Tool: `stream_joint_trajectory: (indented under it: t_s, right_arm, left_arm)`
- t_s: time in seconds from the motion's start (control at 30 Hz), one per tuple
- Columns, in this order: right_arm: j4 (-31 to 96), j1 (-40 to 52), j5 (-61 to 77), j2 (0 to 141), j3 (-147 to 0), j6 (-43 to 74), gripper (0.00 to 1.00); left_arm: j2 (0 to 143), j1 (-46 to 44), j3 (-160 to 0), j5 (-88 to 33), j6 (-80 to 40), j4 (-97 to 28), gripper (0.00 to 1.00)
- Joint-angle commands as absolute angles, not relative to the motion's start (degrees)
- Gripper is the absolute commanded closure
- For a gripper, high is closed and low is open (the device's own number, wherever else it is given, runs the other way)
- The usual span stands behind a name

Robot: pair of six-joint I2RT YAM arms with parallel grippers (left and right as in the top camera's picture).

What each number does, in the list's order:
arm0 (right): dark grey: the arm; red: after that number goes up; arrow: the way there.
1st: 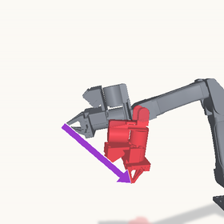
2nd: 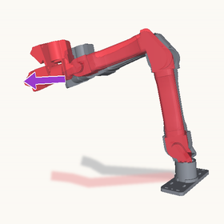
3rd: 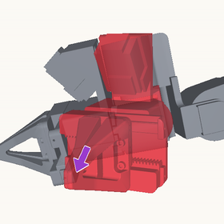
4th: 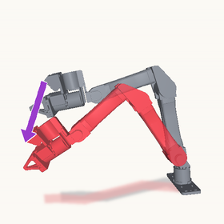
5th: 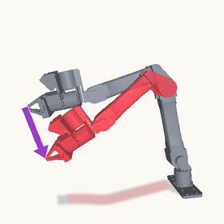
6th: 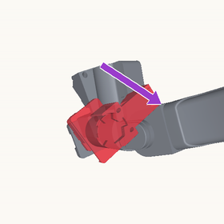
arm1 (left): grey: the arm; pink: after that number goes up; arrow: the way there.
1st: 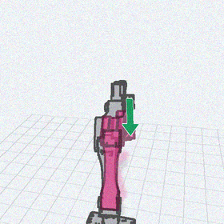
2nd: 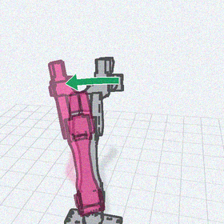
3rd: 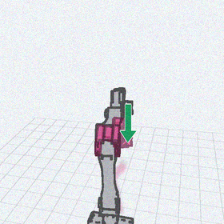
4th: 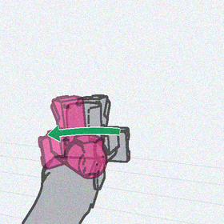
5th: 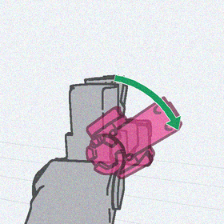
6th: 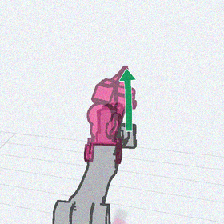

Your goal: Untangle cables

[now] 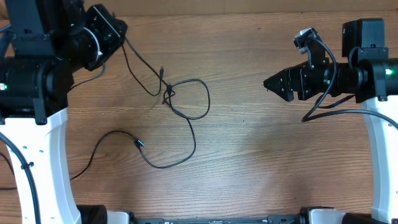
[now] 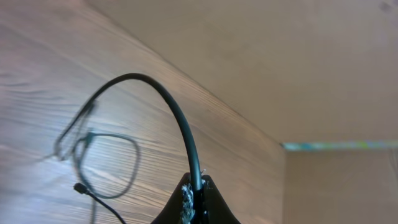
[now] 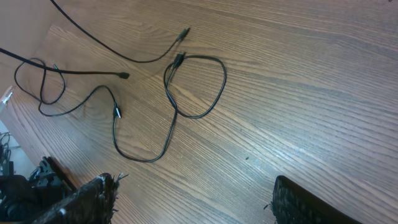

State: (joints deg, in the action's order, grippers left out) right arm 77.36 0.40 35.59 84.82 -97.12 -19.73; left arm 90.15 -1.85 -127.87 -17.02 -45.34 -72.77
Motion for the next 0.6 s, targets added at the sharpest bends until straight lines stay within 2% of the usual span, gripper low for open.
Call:
stream_joint_trajectory:
  t_s: [0.0,0.23,0.57]
  right_arm:
    - [77.06,0.3,35.62,84.95,-97.78,-19.92,0.21]
    - [77.06,0.3,35.62,84.95,-97.67,-19.9,0.22]
    - [77.47,0.3,35.62,84.95,-97.65,-19.88,0.22]
  left_arm:
    - [90.65,1.85,-128.35,-11.25,-46.37,-74.63,0.96]
    - [90.72,6.37,-127.79,-2.81,-46.35,-77.38,0.96]
    - [93.17,6.5,-120.77,-3.7,-49.43,-77.14,0.96]
